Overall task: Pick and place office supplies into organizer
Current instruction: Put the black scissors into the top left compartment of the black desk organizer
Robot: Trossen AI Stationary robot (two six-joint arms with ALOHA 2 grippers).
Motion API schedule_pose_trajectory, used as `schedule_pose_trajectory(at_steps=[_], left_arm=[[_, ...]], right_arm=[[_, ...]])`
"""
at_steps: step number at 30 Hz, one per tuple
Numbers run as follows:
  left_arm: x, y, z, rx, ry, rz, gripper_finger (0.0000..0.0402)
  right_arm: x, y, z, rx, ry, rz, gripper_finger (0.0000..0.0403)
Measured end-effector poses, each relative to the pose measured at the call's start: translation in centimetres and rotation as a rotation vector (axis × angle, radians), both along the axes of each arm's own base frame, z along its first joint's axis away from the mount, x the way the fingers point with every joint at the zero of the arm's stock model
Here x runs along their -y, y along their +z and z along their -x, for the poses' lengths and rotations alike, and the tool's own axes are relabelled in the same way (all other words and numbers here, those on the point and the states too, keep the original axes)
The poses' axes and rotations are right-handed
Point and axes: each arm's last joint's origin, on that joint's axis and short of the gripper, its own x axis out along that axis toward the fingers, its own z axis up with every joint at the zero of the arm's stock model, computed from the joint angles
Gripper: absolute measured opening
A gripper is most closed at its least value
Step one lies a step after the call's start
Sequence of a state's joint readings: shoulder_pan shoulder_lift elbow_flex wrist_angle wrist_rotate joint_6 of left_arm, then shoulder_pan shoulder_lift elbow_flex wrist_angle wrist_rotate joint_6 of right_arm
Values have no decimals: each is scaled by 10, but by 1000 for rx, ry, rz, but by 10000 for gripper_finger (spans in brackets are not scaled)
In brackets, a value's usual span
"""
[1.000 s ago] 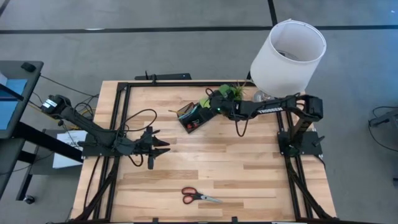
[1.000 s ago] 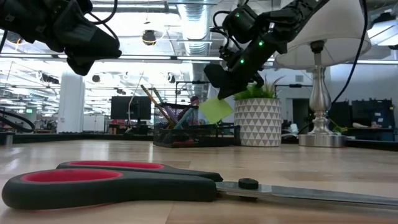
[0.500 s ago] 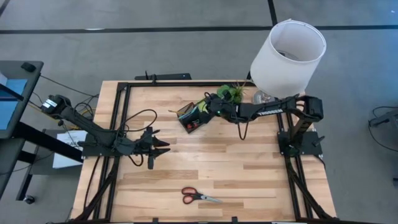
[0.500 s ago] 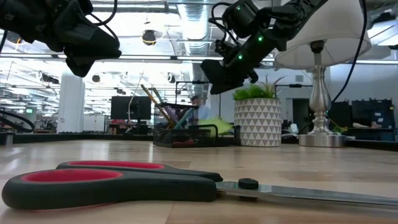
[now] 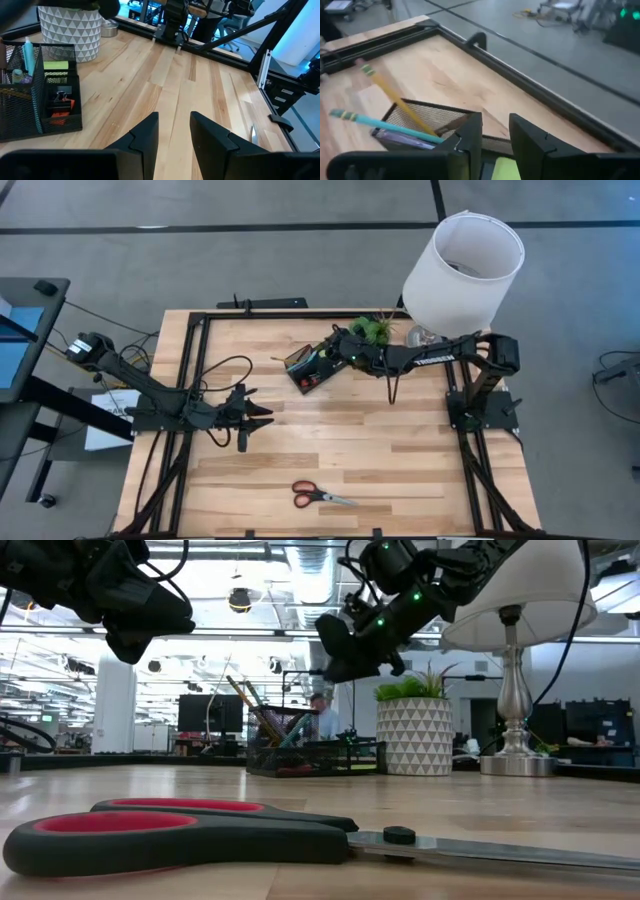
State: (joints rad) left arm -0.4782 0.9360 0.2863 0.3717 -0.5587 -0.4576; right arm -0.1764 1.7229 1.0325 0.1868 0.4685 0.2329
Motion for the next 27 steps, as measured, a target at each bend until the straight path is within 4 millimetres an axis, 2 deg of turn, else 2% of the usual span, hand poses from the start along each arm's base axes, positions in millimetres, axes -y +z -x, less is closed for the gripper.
schedule_pose_trajectory(at_steps=[7, 12, 15, 20, 25, 27], left_arm=[[0, 0, 0, 1, 3, 9, 105], [0, 0, 0, 2, 5, 16, 105], [1, 0, 0, 1, -15, 57, 105], [6, -1, 0, -25, -183, 106, 105], [19, -8, -4, -70, -310, 218, 105], [27, -11, -12, -119, -329, 230, 105]], right_arm=[[-6, 0, -1, 10, 3, -20, 84], [-26, 3, -6, 48, 65, -17, 38], [-47, 7, -10, 51, 229, -45, 8], [-97, 15, -14, -9, 571, -179, 9], [-147, 15, -4, -168, 674, -227, 1], [-164, 13, 2, -214, 648, -254, 3]])
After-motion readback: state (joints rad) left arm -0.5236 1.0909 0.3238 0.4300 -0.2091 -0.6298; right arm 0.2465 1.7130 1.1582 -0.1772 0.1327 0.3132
